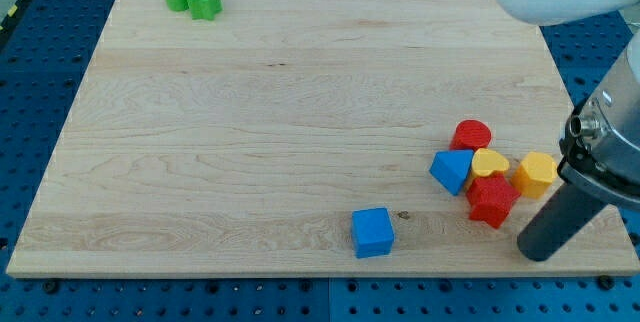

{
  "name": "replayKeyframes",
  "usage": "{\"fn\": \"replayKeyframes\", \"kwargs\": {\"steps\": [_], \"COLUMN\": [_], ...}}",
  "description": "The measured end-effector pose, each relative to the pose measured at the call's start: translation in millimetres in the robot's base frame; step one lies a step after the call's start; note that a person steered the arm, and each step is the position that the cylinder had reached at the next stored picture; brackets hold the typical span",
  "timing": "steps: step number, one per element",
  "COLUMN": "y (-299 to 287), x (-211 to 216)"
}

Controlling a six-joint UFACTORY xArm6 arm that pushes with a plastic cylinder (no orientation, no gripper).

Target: Push the red star closer to the blue cube

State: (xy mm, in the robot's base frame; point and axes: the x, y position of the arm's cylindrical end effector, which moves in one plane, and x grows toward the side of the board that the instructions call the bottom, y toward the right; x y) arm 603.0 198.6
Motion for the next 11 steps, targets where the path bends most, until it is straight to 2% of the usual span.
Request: {"fn": "replayKeyframes", "kwargs": {"steps": [1,2,4,7,10,11], "y": [0,0,-5,-56,-134,-76], "x": [-30,-41,-42,-42,-48,-48]}}
